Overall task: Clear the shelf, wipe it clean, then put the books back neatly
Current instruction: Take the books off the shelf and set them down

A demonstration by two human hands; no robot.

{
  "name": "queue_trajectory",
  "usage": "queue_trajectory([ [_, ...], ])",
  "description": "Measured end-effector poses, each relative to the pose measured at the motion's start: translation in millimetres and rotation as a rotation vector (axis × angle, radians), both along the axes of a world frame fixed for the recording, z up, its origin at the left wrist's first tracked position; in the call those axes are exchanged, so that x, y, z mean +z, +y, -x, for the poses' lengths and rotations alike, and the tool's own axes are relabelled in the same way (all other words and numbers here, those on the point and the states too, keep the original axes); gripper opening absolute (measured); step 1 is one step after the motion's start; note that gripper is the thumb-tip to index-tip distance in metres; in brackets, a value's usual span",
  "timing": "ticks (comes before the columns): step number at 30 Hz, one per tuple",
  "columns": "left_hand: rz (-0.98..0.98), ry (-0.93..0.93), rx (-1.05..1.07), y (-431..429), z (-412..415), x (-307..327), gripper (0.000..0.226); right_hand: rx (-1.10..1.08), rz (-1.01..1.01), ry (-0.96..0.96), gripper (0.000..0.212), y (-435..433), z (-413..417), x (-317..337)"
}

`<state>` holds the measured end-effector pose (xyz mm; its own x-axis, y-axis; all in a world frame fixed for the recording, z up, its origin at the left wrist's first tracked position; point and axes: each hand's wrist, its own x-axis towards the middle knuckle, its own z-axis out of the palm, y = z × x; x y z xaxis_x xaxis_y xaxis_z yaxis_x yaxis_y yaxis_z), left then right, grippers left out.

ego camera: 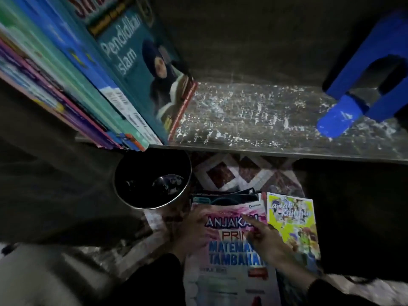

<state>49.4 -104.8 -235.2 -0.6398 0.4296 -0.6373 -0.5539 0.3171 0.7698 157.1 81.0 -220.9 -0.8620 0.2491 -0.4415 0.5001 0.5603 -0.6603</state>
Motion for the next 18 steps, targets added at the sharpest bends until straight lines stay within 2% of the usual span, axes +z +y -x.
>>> queue_trajectory([
  [3, 0.018, -0.05, 0.021, 6.5, 17.5, -27.4, 0.05, 0.009, -0.009, -0.016, 0.035, -5.3, 17.2, -24.1],
  [5, 0.079, 0.041, -0.034, 10.3, 32.3, -41.9, 0.066, -0.024, -0.034, -0.01, 0.032, -6.8, 28.7, -31.0],
  [7, 0.131, 0.134, -0.078, 15.0, 47.4, -55.0, 0.091, -0.122, 0.024, 0.011, 0.039, -9.0, 41.3, -40.1],
  [8, 0.129, 0.151, -0.09, 17.8, 52.8, -59.5, 0.096, -0.147, 0.032, 0.012, 0.041, -6.0, 44.8, -50.1],
  [11, 0.127, 0.216, -0.087, 22.2, 61.8, -79.3, 0.084, -0.198, 0.055, 0.036, 0.037, -5.3, 56.9, -66.1],
  [12, 0.132, 0.271, -0.067, 23.0, 63.0, -82.9, 0.087, -0.224, 0.057, 0.087, 0.044, -5.1, 59.9, -71.5],
  [15, 0.203, 0.404, -0.076, 23.7, 58.2, -104.8, 0.084, -0.263, 0.057, 0.184, 0.094, -3.5, 59.4, -100.7],
  [16, 0.304, 0.445, -0.103, 22.1, 57.2, -114.1, 0.085, -0.26, 0.038, 0.172, 0.103, -3.2, 58.4, -114.0],
  [18, 0.349, 0.453, -0.131, 20.7, 55.8, -117.6, 0.086, -0.271, 0.0, 0.106, 0.109, -6.0, 60.4, -122.8],
])
